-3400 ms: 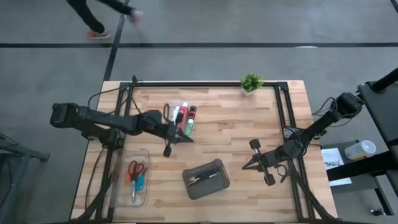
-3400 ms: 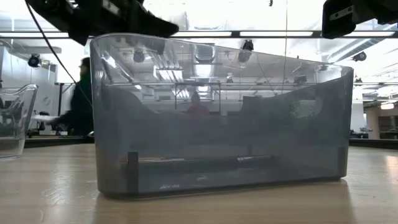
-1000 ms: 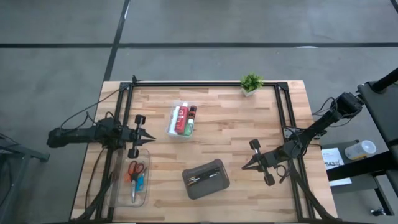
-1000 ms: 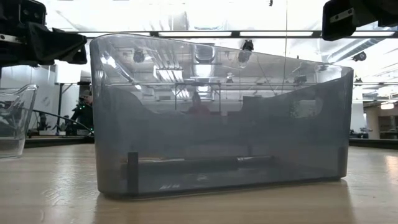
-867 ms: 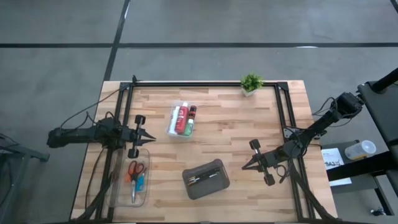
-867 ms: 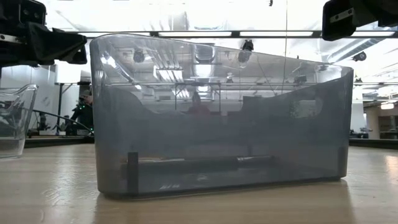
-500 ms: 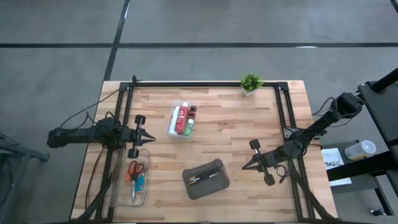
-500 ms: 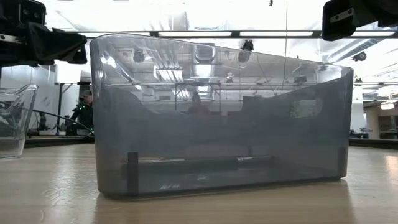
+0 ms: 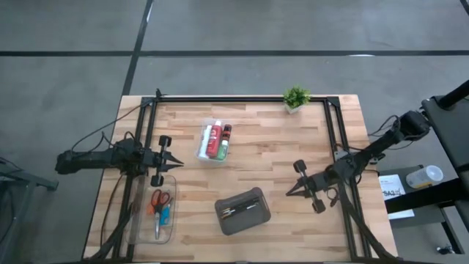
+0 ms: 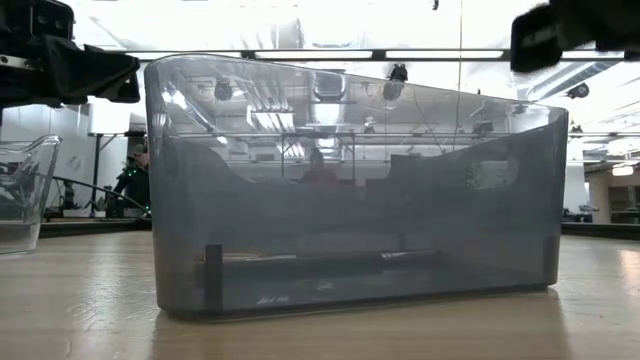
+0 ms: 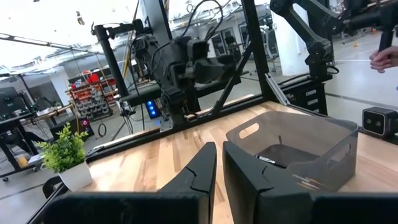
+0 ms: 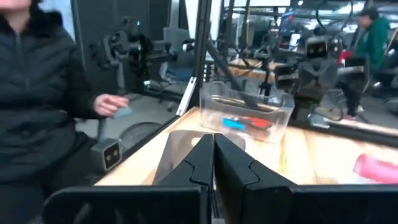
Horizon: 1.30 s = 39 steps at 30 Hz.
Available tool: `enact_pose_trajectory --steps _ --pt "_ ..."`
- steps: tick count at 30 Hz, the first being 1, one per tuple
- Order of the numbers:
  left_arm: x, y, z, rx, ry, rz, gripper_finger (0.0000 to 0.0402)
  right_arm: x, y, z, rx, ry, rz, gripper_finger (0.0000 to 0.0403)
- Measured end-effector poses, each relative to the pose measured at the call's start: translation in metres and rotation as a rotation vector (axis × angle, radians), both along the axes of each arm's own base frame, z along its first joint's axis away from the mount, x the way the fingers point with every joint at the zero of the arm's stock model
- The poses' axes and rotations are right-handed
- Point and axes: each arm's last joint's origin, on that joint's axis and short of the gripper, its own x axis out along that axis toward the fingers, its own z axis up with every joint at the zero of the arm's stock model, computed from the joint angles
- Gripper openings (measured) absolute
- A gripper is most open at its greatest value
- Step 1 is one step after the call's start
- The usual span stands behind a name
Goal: Pick & Place Paint Supplies
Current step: Return to Home Position
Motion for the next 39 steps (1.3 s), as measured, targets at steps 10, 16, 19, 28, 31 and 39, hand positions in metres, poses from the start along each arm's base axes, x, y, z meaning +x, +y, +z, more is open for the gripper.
enact_pose_trajectory --steps 10,16,19,28,31,39 --pt "0.0 0.0 0.0 -0.001 0.002 0.0 0.0036 -0.015 -0.043 -0.025 0.18 0.032 -0.039 0.0008" --pt "0.001 0.0 -0.001 -0.001 0.017 0.001 0.0036 -0.017 -0.051 -0.016 0.123 -0.061 0.044 0.0008" --pt "0.001 0.0 -0.001 -0.001 0.017 0.004 0.0036 -0.018 -0.056 -0.014 0.134 -0.074 0.022 0.0008" --pt "0.001 0.0 -0.001 -0.002 0.017 0.004 0.0035 -0.023 -0.076 -0.014 0.189 -0.012 -0.11 0.0008" --pt "0.001 0.0 -0.001 -0.001 0.016 0.004 0.0035 -0.026 -0.082 -0.008 0.163 -0.073 -0.149 0.0008" --pt "0.001 0.0 -0.001 -0.002 0.017 0.003 0.0035 -0.034 -0.092 -0.006 0.167 -0.086 -0.23 0.0008"
